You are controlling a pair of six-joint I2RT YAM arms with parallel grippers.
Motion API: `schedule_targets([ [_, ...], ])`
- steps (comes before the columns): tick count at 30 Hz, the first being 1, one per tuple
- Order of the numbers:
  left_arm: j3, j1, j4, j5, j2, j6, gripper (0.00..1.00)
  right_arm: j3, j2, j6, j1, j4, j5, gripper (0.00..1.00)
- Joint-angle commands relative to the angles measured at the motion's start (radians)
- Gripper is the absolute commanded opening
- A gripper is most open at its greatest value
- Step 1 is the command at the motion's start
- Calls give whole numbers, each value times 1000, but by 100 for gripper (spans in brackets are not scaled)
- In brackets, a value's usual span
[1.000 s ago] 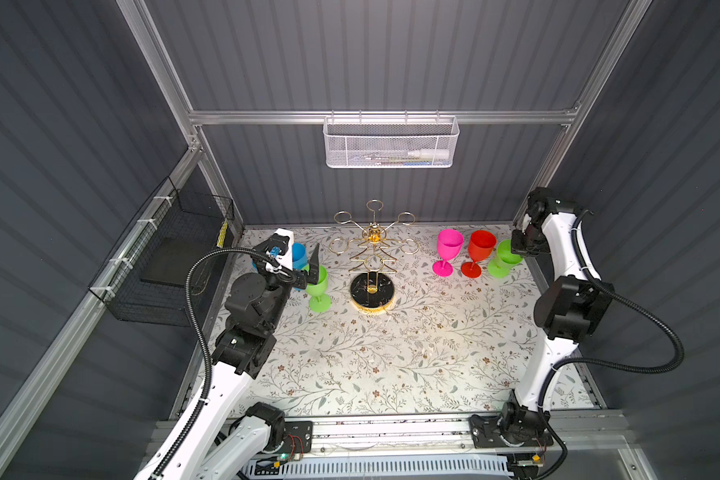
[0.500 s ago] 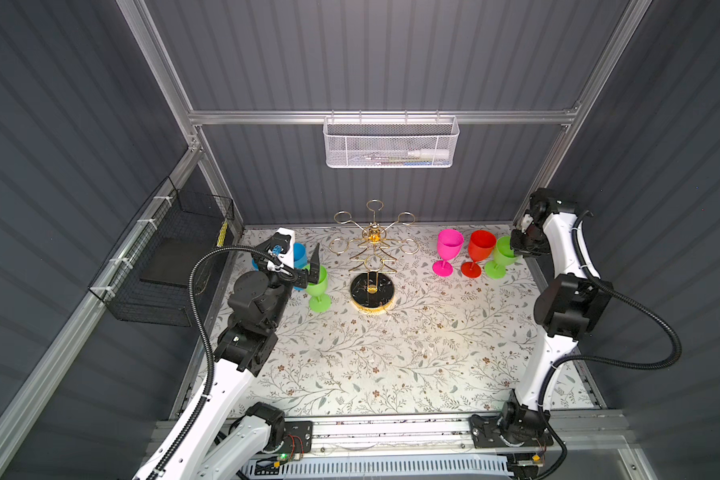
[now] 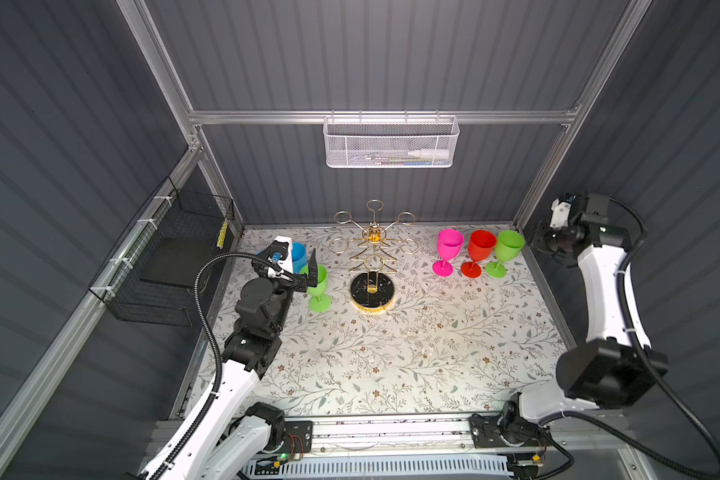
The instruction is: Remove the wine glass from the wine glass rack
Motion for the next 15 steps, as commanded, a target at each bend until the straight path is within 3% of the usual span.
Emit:
schedule_targets([
  [1, -83, 14, 99, -43, -64, -81, 100, -240, -217, 48, 10, 280, -123, 62],
  [3, -122, 17, 104, -63, -83, -99, 100, -369, -342, 54, 22, 356, -116, 69],
  [8, -277, 19, 188, -150, -164, -95, 100, -661, -531, 64, 56, 527, -89, 99],
  [15, -484, 21, 247, -214, -271, -94, 100, -966, -648, 34, 138, 771, 42, 99],
])
